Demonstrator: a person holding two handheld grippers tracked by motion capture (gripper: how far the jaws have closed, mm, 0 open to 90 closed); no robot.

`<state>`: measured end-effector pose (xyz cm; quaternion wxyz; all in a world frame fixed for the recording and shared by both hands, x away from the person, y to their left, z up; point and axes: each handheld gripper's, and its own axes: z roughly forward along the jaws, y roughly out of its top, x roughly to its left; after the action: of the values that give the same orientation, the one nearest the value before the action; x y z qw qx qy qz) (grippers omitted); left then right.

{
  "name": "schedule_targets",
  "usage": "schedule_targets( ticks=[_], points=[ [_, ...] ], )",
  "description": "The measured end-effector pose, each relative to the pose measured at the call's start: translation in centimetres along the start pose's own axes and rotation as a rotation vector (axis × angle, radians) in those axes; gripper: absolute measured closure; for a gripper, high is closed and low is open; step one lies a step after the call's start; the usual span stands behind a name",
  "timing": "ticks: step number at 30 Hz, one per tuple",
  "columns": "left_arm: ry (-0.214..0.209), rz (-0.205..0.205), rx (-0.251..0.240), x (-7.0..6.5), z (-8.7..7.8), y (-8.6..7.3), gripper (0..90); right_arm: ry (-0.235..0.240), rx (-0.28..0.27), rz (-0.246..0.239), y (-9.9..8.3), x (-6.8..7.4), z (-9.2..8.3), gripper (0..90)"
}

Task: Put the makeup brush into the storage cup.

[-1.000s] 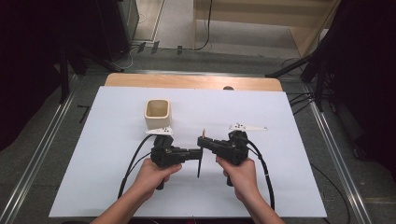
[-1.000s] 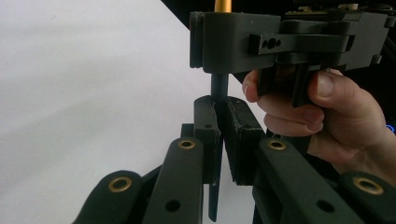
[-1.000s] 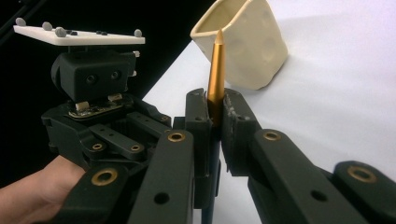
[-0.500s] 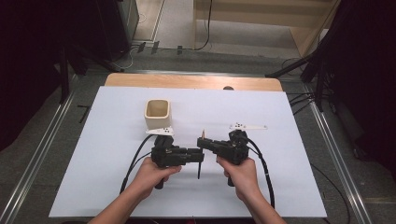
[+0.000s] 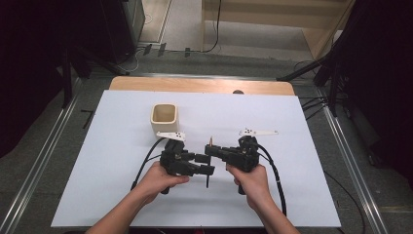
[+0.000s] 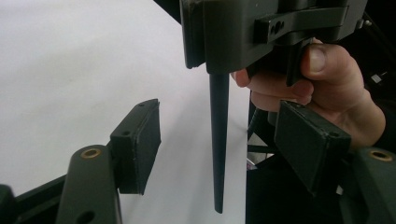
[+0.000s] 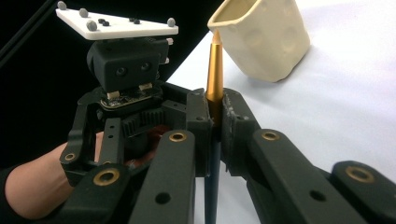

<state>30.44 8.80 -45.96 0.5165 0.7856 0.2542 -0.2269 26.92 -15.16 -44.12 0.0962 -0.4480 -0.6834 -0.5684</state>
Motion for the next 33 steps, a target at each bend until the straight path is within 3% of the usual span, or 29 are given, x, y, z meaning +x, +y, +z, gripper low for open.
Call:
schedule_targets(
  ticks=[6,11,24,33],
  points=[
    [-0.006,-0.013,-0.045,0.18,-0.05,0.06,56.4,0.016,-0.005,0.012,-0.10,-0.14,0.08,83.8],
    [-0.019,-0.039,-0.039,0.18,0.08,0.04,69.5,0.018,-0.012,0.017,-0.15,-0.28,0.02,83.8],
    [-0.030,-0.073,-0.042,0.32,0.32,-0.10,82.8,0.025,-0.021,0.014,-0.17,-0.36,-0.10,83.8],
    [-0.025,-0.067,-0.045,0.28,0.34,-0.12,83.6,0.026,-0.020,0.020,-0.18,-0.39,-0.09,83.5]
  ],
)
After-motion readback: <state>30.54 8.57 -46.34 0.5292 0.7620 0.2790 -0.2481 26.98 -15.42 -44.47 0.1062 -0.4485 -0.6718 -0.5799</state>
